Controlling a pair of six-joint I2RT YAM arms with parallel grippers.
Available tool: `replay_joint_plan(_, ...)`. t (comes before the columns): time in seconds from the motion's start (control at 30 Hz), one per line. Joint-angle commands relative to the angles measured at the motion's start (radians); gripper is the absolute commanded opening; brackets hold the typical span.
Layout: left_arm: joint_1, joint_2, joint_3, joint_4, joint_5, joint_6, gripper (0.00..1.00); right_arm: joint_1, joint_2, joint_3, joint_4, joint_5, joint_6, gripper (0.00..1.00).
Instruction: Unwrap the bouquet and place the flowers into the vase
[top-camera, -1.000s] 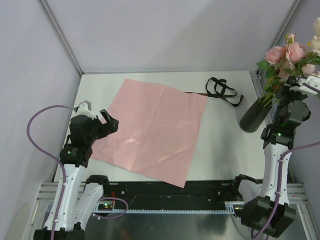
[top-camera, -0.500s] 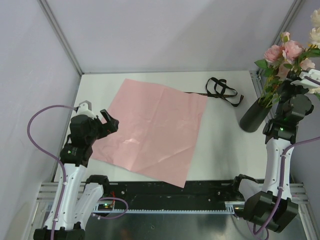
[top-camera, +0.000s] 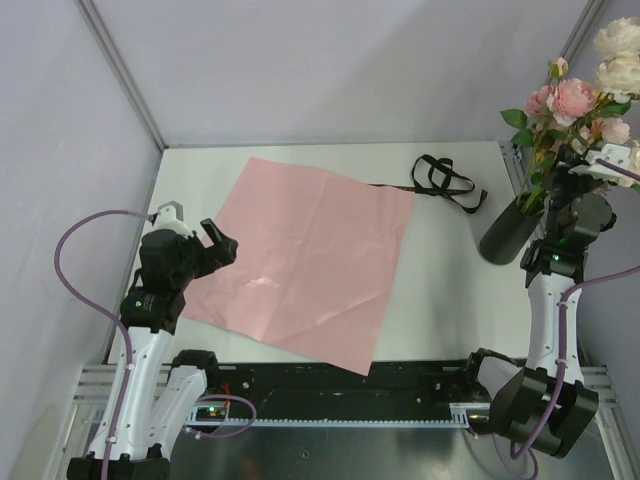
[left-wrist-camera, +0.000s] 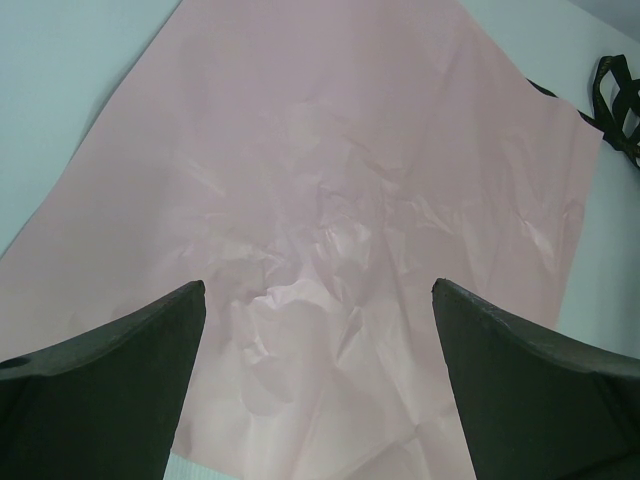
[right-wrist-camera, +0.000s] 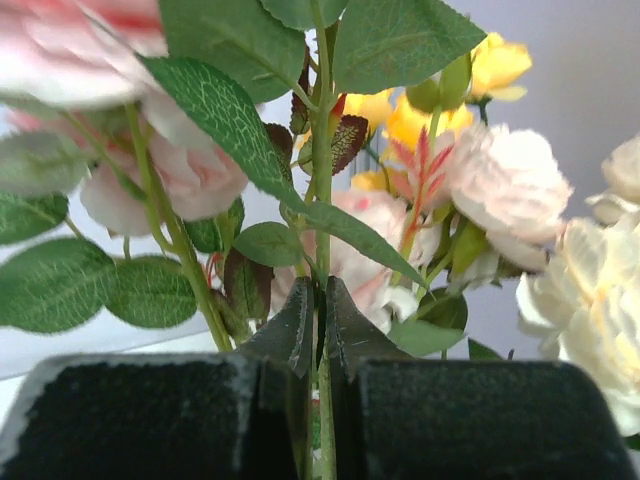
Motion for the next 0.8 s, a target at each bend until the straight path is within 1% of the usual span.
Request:
replay_joint_plan(0.0, 0.009, -0.001, 0.037, 0.012, 0.01, 0.005, 1.0, 0.002, -0.005, -0.036, 0.086, -0.004, -0.003, 0.0)
replay_joint_plan(0.13, 0.01, 0.002, 0.037, 0.013, 0.019, 0.004, 1.0, 0.007, -0.026, -0.053, 0.029, 0.037, -0.038, 0.0)
replay_joint_plan(0.23, 0.01, 0.003, 0.038, 0.013, 0.021, 0.005, 1.0, 0.021, -0.042, -0.056, -0.056, 0.088, -0.046, 0.0)
replay_joint_plan(0.3, 0.009, 0.0, 0.038, 0.013, 0.021, 0.005, 1.0, 0.03, -0.06, -0.063, -0.114, 0.13, -0.026, 0.03)
replay_joint_plan(0.37, 0.009, -0.002, 0.037, 0.011, 0.022, 0.004, 1.0, 0.039, -0.078, -0.066, -0.17, 0.15, 0.011, 0.09)
replay_joint_plan(0.43, 0.009, -0.003, 0.037, 0.012, 0.024, 0.004, 1.0, 0.051, -0.1, -0.063, -0.226, 0.16, 0.049, 0.16)
replay_joint_plan(0.5, 0.01, -0.004, 0.037, 0.013, 0.03, 0.006, 1.0, 0.068, -0.126, -0.042, -0.299, 0.19, 0.079, 0.26)
replay_joint_plan(0.6, 0.01, -0.007, 0.037, 0.014, 0.03, 0.007, 1.0, 0.088, -0.137, 0.029, -0.475, 0.252, 0.118, 0.43)
replay_joint_plan(0.67, 0.009, -0.008, 0.037, 0.013, 0.032, 0.006, 1.0, 0.104, -0.14, 0.085, -0.598, 0.294, 0.15, 0.52)
replay_joint_plan(0.73, 0.009, -0.01, 0.036, 0.013, 0.036, 0.006, 1.0, 0.131, -0.155, 0.118, -0.679, 0.332, 0.182, 0.58)
replay_joint_plan(0.77, 0.009, -0.01, 0.036, 0.013, 0.039, 0.006, 1.0, 0.143, -0.166, 0.129, -0.705, 0.345, 0.2, 0.63)
